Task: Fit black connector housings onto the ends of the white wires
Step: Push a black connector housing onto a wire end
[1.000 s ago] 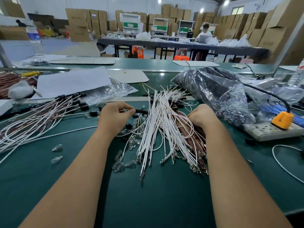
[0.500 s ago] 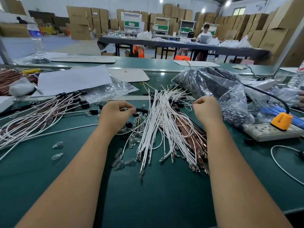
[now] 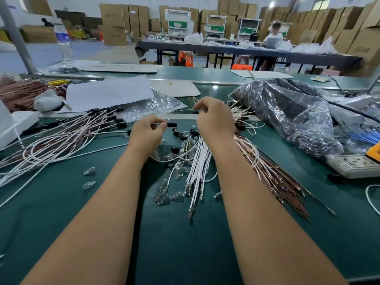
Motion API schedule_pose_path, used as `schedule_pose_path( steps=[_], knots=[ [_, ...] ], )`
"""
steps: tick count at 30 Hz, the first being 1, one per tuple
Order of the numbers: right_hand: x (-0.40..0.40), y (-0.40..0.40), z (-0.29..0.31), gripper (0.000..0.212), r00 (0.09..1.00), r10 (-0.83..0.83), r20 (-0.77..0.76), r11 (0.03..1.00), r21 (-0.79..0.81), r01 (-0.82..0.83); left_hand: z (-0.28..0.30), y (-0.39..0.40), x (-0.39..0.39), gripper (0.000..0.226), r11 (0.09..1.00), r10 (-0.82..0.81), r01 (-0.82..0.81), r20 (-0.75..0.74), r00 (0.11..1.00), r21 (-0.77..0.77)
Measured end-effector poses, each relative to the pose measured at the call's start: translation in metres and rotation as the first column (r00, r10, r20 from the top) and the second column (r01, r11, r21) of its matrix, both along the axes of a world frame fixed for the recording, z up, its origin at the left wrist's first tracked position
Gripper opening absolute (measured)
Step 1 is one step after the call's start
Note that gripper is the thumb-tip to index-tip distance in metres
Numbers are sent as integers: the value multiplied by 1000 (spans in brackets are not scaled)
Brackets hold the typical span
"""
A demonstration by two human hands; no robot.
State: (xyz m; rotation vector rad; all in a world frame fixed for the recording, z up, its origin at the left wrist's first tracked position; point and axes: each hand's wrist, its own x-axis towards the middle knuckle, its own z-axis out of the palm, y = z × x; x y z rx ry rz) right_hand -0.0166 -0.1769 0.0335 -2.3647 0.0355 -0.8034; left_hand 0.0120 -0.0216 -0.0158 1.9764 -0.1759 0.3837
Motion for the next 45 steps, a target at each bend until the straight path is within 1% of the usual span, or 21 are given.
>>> schedule_pose_path(
  steps=[3, 5, 7, 10, 13, 16, 23, 27, 31, 35, 38, 41, 43, 44, 45],
  knots=[
    [0, 14, -29, 44, 994, 63, -88, 977, 211, -43, -1, 3, 2, 14, 999, 31, -31, -14, 999, -12],
    [1, 15, -37, 46, 994, 73, -86, 948, 314, -42, -3, 4, 4, 14, 999, 34, -34, -18, 999, -19],
    [3, 14, -37, 41, 997, 53, -57, 933, 358, -29, -5, 5, 5, 12, 999, 32, -33, -13, 999, -23],
    [1, 12, -38, 24, 1000, 25, -7, 943, 332, -21, -6, 6, 6, 7, 999, 16, -17, -16, 1000, -47],
    [0, 11, -38, 17, 999, 31, 13, 946, 321, -33, -5, 8, 5, 6, 996, 2, -4, -32, 999, -85],
    [1, 13, -39, 17, 999, 46, 8, 945, 323, -47, -5, 10, 3, 9, 993, -13, 8, -42, 999, -116],
    [4, 12, -43, 19, 997, 75, 10, 959, 274, -75, -3, 10, 1, 15, 991, -46, 42, -30, 998, -124],
    [6, 13, -45, 19, 995, 93, 30, 962, 257, -98, -3, 10, 0, 14, 992, -59, 55, -35, 998, -115],
    [7, 15, -45, 15, 986, 158, 57, 971, 172, -165, -1, 7, -3, 12, 982, -114, 107, -36, 993, -153],
    [6, 19, -43, 24, 976, 198, 93, 963, 165, -211, 2, 6, -4, 13, 981, -111, 104, -37, 993, -163],
    [5, 20, -42, 26, 968, 224, 113, 962, 132, -238, 4, 6, -6, 14, 976, -134, 125, -43, 990, -180],
    [3, 22, -43, 29, 962, 260, 90, 959, 91, -267, 5, 2, -9, 17, 985, -122, 121, -1, 993, -123],
    [4, 23, -43, 25, 958, 282, 60, 958, 43, -285, 6, 2, -10, 15, 992, -101, 104, 46, 994, -66],
    [4, 23, -43, 22, 960, 276, 48, 961, 7, -277, 6, 3, -10, 12, 997, -69, 70, 66, 995, -11],
    [5, 22, -42, 21, 967, 252, 41, 968, -30, -251, 6, 5, -8, 10, 998, -3, -3, 81, 997, 68]
  ],
)
